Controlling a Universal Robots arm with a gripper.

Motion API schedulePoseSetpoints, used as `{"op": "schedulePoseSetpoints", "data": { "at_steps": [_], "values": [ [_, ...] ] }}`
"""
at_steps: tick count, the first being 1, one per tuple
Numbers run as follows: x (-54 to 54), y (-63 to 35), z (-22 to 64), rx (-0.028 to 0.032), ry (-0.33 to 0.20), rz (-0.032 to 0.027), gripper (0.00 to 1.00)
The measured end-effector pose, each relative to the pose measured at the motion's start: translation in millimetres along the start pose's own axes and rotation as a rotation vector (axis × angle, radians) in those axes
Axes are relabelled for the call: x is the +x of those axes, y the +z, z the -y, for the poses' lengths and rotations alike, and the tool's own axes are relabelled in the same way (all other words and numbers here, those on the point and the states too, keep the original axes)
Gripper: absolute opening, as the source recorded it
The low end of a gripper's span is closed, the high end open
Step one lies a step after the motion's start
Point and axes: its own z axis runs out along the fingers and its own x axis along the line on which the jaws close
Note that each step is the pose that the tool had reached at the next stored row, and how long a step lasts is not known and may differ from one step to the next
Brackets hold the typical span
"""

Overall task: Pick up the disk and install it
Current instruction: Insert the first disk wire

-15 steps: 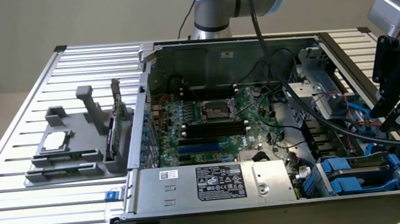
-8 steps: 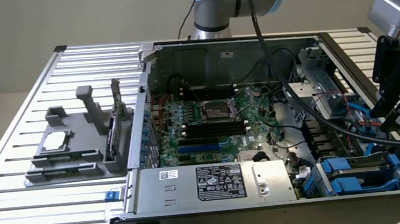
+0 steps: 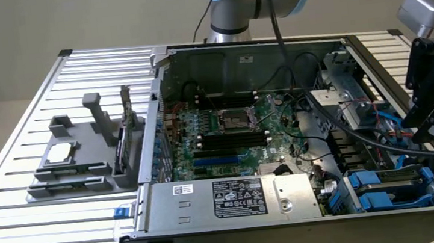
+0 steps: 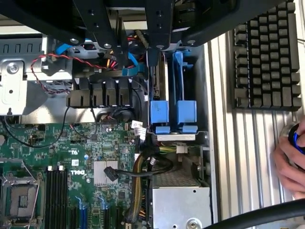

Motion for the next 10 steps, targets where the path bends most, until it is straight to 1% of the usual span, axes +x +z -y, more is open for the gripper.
{"op": "schedulePoseSetpoints", "data": {
  "at_steps": [10],
  "values": [
    [0.0,0.1,0.0,0.0028,0.167,-0.0035,0.31]
  ]
}}
